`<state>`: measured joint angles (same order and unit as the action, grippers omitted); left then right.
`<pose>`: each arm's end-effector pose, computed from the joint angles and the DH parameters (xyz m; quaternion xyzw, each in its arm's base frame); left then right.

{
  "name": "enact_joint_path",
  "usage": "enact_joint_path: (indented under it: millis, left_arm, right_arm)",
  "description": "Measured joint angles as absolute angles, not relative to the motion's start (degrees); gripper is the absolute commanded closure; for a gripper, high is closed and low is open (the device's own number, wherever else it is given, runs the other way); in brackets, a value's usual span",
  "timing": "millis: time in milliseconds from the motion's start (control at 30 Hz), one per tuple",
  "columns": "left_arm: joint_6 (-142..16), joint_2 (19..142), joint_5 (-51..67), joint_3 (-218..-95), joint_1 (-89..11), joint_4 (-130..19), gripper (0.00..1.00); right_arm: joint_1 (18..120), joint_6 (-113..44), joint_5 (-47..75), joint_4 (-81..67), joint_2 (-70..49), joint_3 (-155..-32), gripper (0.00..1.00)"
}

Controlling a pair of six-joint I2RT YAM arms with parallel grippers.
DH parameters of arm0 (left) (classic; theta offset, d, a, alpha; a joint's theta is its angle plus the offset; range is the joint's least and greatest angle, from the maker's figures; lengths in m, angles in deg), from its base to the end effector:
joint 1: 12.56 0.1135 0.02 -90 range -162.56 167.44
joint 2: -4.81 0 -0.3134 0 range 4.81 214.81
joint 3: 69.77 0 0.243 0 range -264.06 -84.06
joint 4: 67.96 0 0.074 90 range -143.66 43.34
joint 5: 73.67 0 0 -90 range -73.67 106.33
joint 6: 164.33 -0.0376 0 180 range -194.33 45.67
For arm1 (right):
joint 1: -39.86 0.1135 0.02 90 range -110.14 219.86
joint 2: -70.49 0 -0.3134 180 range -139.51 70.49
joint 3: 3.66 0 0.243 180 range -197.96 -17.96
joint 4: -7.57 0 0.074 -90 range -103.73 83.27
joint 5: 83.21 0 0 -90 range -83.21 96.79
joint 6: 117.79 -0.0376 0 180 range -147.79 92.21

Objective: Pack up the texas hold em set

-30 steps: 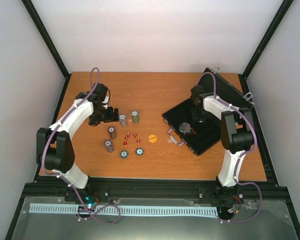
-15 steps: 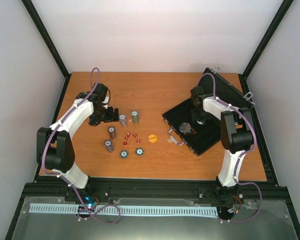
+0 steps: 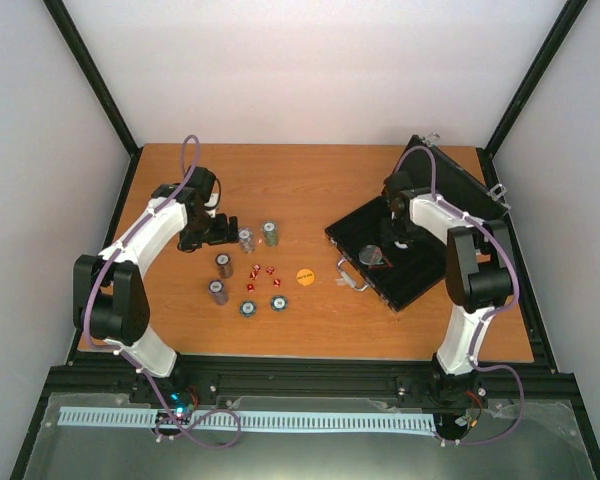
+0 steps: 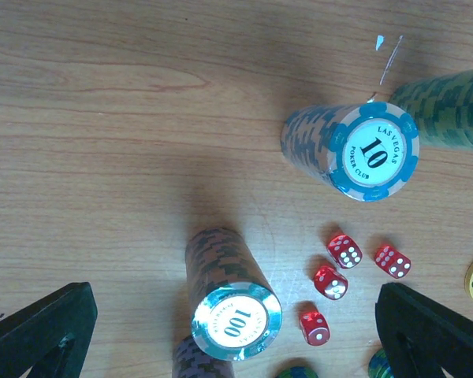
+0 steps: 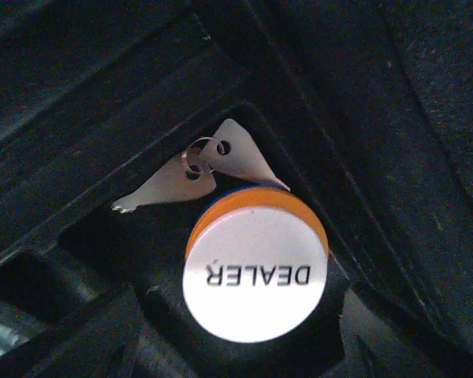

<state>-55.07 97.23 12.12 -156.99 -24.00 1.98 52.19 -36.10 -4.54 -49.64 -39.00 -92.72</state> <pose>0.2972 -0.0630 0.2968 -0.0628 0.9890 -0.0693 0.1150 0.3689 0.0731 0.2158 -0.0241 0.9891 -0.0774 0.1230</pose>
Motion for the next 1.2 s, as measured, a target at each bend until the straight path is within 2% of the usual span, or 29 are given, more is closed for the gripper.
enact_joint_path:
  millis: [100,167,233,467,767,1200]
  left_arm:
    - [-55.1,97.2,12.0,-157.0,-24.0,1.9,0.0]
    - [-55.1,97.2,12.0,-157.0,-24.0,1.9,0.0]
    - [-55.1,97.2,12.0,-157.0,-24.0,1.9,0.0]
    - [-55.0,97.2,12.0,-157.7,-24.0,1.8,0.0]
    - [-55.0,96.1,12.1,-157.7,-24.0,1.9,0.0]
    - [-55.0,94.7,12.1,-156.5,-24.0,1.8,0.0]
  right_arm:
    - [52.8,-36.2,-3.8,-50.8,-36.2,-92.8,0.17]
    - [53.9,-36.1,-4.0,-52.2,-33.7,-93.7,0.06]
    - [56.0,-36.0,-4.1,-53.4,-32.1,-95.7,0.01]
    - [67.5,-36.6,-2.1,-55.1,-32.2,-99.4,0.0]
    - [82.5,-37.3,4.7,-55.9,-42.8,-106.9,0.0]
    - [83.9,-37.2,10.0,-56.4,-48.1,-107.6,0.04]
